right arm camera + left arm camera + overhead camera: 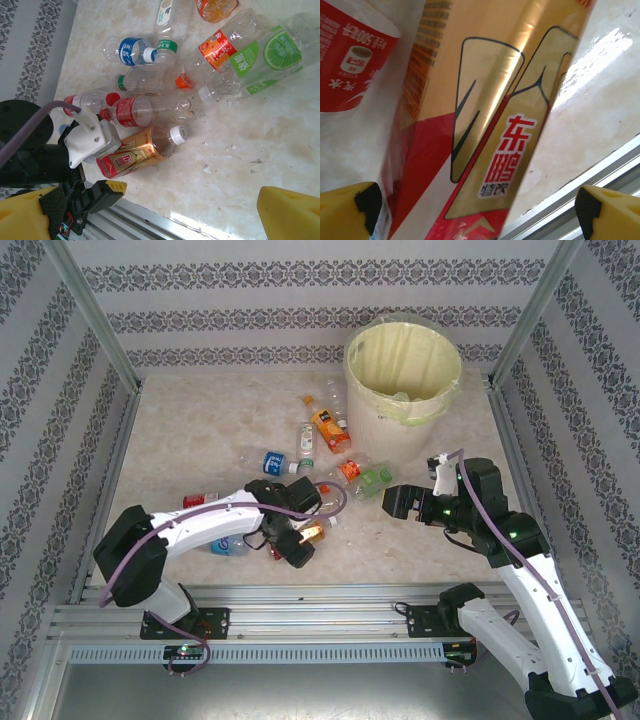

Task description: Put the plastic bottles in the bin

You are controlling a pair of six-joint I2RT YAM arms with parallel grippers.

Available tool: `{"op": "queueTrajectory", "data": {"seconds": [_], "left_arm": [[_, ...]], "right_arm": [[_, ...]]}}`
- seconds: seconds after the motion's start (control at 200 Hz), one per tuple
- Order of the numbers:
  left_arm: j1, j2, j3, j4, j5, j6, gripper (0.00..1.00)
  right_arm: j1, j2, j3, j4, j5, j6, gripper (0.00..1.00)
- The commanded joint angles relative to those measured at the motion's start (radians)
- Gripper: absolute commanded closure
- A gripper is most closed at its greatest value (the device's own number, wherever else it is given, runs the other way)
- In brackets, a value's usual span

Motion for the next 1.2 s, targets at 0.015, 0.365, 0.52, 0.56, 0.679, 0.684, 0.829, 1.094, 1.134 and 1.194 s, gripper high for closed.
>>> {"op": "queueTrajectory", "data": {"seconds": [0.015,0.365,0.52,0.56,0.679,0.684,0.829,1.094,1.134,1.194], "left_arm": [[-0.024,0.024,0.025,-0.026,0.002,0.011,0.00],[-0.073,0.053,-0.015,-0.021,-0.041,-0.073,0.00],[-0.074,0.056,-0.011,-0.027,-0.111,-0.112,0.00],[-0.074,0.061,-0.008,-0.029,-0.140,-0.122,0.00],[-0.073,0.080,-0.002,-0.037,-0.188,-0.140,0.00],[-0.074,0.081,-0.001,-0.039,-0.188,-0.142,0.00],[-0.074,0.093,0.002,-0.044,-0.196,-0.147,0.00],[-0.073,0.077,-0.014,0.000,-0.124,-0.129,0.03],[-0.073,0.081,-0.016,0.004,-0.118,-0.129,0.04],[-0.074,0.090,-0.019,0.006,-0.109,-0.128,0.09]], "right_arm": [[0.010,-0.008,-0.007,-0.018,0.012,0.008,0.02],[0.011,-0.004,-0.019,-0.005,0.014,0.010,0.02],[0.011,0.000,-0.021,-0.003,0.012,0.014,0.02],[0.012,0.000,-0.024,-0.003,0.014,0.013,0.02],[0.011,-0.006,-0.028,-0.004,0.014,0.016,0.02],[0.012,-0.007,-0.028,-0.005,0.014,0.016,0.02],[0.011,-0.014,-0.030,-0.014,0.021,0.016,0.02],[0.011,-0.020,-0.051,-0.005,0.015,0.026,0.02],[0.012,-0.022,-0.053,-0.004,0.017,0.028,0.02],[0.013,-0.023,-0.053,-0.005,0.017,0.028,0.02]]}}
